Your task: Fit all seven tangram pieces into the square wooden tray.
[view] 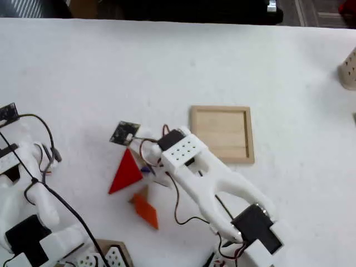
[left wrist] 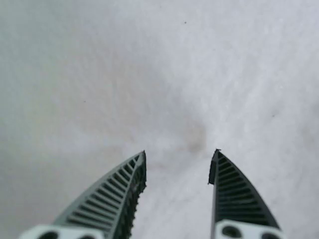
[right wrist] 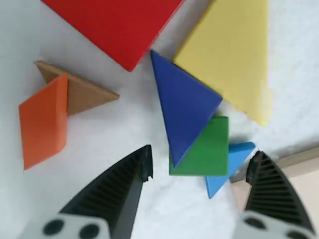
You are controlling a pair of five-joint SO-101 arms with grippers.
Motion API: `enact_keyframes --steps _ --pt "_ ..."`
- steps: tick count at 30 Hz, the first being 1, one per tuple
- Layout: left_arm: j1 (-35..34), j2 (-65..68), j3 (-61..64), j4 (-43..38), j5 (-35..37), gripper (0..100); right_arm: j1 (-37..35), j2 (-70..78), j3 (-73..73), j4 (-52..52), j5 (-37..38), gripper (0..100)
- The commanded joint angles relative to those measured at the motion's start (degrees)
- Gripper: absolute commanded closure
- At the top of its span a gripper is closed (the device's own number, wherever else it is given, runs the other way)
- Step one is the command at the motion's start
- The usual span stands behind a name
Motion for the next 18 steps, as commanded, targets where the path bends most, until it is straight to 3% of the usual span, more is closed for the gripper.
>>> enact_keyframes --steps 1,14,18 --pt "1.3 0.1 -2.9 0.1 -1.1 79 -1.0 -0.7 0.7 -6.3 0.0 70.9" --pt "1.3 0.1 -2.8 0.1 -1.1 79 -5.1 8.8 0.6 -12.2 3.2 70.9" --pt "1.3 0.1 -2.7 0.0 -1.3 79 -4.4 9.5 -0.6 -11.7 2.9 75.1"
